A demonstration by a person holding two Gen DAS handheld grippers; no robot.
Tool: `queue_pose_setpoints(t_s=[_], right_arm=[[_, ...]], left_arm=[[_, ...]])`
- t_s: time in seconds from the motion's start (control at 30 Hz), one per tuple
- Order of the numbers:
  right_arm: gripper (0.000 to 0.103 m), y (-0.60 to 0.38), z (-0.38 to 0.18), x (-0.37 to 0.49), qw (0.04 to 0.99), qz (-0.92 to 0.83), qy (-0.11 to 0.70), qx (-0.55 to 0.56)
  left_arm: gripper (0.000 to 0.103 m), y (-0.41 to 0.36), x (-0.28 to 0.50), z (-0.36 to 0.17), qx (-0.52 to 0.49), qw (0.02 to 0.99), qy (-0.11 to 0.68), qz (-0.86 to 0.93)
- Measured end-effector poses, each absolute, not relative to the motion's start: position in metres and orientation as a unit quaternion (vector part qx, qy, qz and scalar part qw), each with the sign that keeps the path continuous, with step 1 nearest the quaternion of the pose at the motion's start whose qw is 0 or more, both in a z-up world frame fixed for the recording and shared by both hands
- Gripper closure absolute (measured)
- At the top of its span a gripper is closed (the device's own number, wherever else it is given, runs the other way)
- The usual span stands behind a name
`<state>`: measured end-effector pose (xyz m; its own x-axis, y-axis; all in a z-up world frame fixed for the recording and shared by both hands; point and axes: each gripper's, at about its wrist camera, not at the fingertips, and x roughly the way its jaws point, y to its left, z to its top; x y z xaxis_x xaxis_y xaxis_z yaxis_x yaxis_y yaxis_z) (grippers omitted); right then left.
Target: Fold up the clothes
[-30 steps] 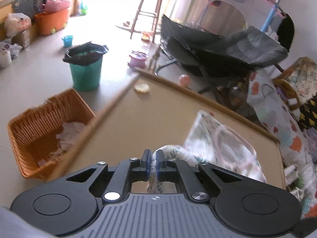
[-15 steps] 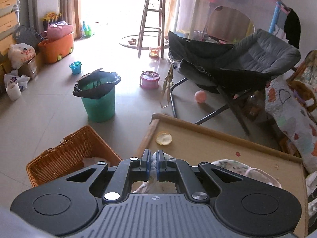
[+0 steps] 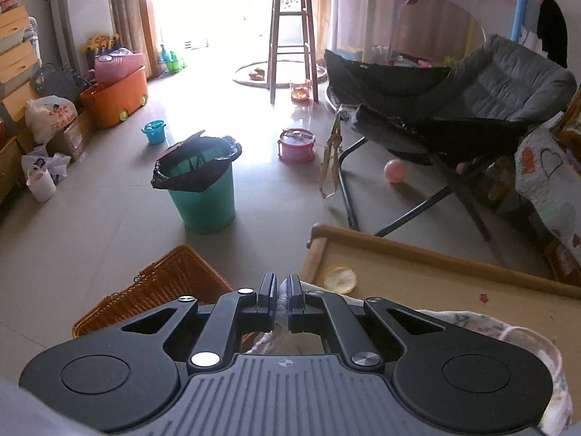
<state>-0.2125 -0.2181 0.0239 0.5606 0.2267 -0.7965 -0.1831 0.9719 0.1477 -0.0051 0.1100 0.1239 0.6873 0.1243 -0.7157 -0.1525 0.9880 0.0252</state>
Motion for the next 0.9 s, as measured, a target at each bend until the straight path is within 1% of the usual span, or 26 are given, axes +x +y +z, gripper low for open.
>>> queue_pose_setpoints(t_s=[0.1, 0.2, 0.23, 0.37, 0.4, 0.47, 0.53, 0.73, 0.9], right_arm=[[0.075, -0.217, 0.024, -0.213, 0.883, 0.117, 0.453, 0.019], [0.075, -0.217, 0.024, -0.212, 0.884, 0.117, 0.453, 0.015], [0.075, -0.217, 0.024, -0.212, 0.884, 0.118, 0.452, 0.014], [0.075, -0.216, 0.023, -0.212, 0.885, 0.118, 0.451, 0.010], [0.075, -0.216, 0.023, -0.212, 0.885, 0.118, 0.451, 0.009], [0.075, -0.215, 0.023, -0.212, 0.885, 0.118, 0.450, 0.008], [0.075, -0.214, 0.023, -0.212, 0.885, 0.118, 0.450, 0.005], [0.075, -0.213, 0.023, -0.212, 0.886, 0.118, 0.448, 0.000], [0.075, -0.213, 0.023, -0.214, 0.887, 0.119, 0.446, -0.003]], left_arm=[[0.097, 0.112, -0.003, 0.113, -0.019, 0.914, 0.398, 0.078], [0.092, 0.115, -0.001, 0.101, -0.030, 0.908, 0.411, 0.077], [0.087, 0.117, -0.002, 0.097, -0.035, 0.906, 0.415, 0.075], [0.084, 0.119, -0.012, 0.084, -0.046, 0.906, 0.412, 0.085], [0.082, 0.119, -0.017, 0.083, -0.049, 0.910, 0.402, 0.089], [0.058, 0.118, -0.026, 0.083, -0.061, 0.914, 0.389, 0.098], [0.053, 0.119, -0.035, 0.087, -0.093, 0.913, 0.388, 0.088], [0.050, 0.106, -0.079, 0.093, -0.168, 0.893, 0.417, -0.010], [0.049, 0.070, -0.136, 0.070, -0.194, 0.863, 0.458, -0.087]])
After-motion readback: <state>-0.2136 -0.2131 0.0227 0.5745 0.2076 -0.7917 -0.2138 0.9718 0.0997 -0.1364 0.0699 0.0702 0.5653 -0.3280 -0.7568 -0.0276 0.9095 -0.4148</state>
